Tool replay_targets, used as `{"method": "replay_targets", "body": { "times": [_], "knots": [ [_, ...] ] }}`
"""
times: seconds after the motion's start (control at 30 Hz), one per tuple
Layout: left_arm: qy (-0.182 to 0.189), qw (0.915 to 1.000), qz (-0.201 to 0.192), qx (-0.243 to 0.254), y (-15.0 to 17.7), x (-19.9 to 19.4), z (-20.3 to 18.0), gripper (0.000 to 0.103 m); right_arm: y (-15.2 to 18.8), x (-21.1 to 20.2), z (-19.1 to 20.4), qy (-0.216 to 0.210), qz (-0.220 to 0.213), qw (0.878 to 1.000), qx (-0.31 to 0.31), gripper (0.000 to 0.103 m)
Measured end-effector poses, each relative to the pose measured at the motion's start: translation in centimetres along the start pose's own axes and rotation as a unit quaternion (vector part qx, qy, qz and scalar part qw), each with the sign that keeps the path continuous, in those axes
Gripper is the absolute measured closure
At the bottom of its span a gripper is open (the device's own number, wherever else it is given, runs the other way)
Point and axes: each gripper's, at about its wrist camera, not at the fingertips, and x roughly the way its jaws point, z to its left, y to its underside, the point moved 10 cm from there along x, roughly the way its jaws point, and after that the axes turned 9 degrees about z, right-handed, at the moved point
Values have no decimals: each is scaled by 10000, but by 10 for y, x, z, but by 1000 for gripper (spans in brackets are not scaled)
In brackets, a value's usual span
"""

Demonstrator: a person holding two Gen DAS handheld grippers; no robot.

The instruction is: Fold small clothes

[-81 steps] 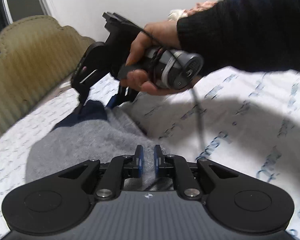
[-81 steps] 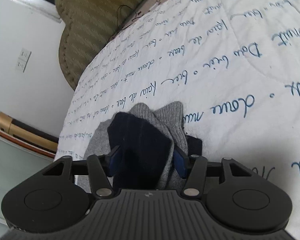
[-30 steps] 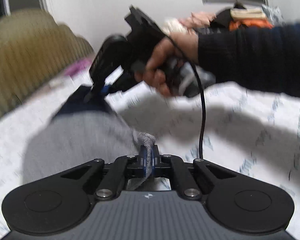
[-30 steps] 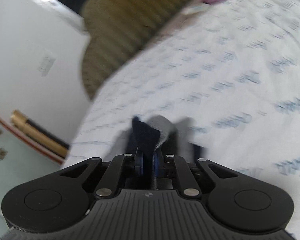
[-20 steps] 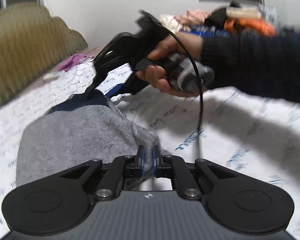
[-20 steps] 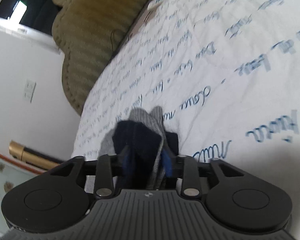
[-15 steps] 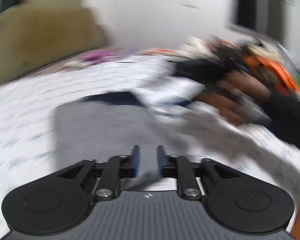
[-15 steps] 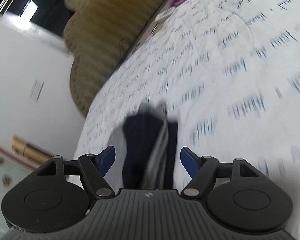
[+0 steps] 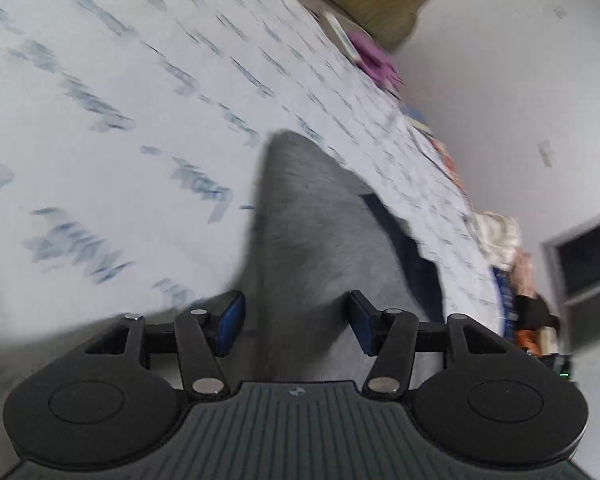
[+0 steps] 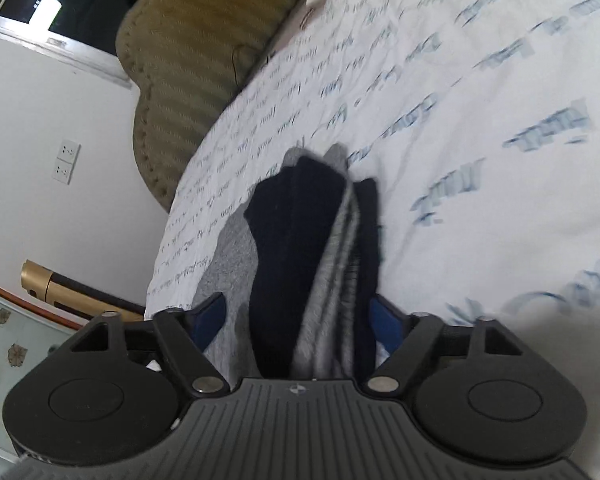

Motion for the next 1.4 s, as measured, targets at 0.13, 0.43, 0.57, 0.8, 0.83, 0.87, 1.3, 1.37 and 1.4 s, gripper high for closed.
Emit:
{"method": "replay_targets", "body": {
  "times": [0.13,0.43,0.57,0.8,0.83,0.87,1.3,1.37,1.4],
  "knots": [
    [-62,9996,152,228,-2,12,-11,74,9,20,10,219,104,9987,-448,46],
    [-426,9939,-263,978,-22,-42,-22,82,14,31,62,-111,142,9970,-753,60],
    [-753,9926,-423,859,-63,-77,10,81,14,77,94,-484,363,9952,-770,61],
    [-631,9973,-307,236,-51,-83,72,62,21,118,82,-344,568,9970,-394,48],
    [-506,9979,-335,211,-42,-90,73,56,23,107,80,-350,474,9977,-342,44],
    [-379,9986,-340,156,-32,-95,75,54,26,93,78,-313,384,9983,-318,38],
    [-32,9999,121,-65,37,-97,65,90,104,56,79,-394,805,9955,-304,86],
    [110,9999,122,-18,41,-113,56,91,104,42,94,-603,727,9947,-409,86],
    [208,9997,151,18,45,-119,51,91,106,33,100,-708,695,9939,-474,86]
  ]
}}
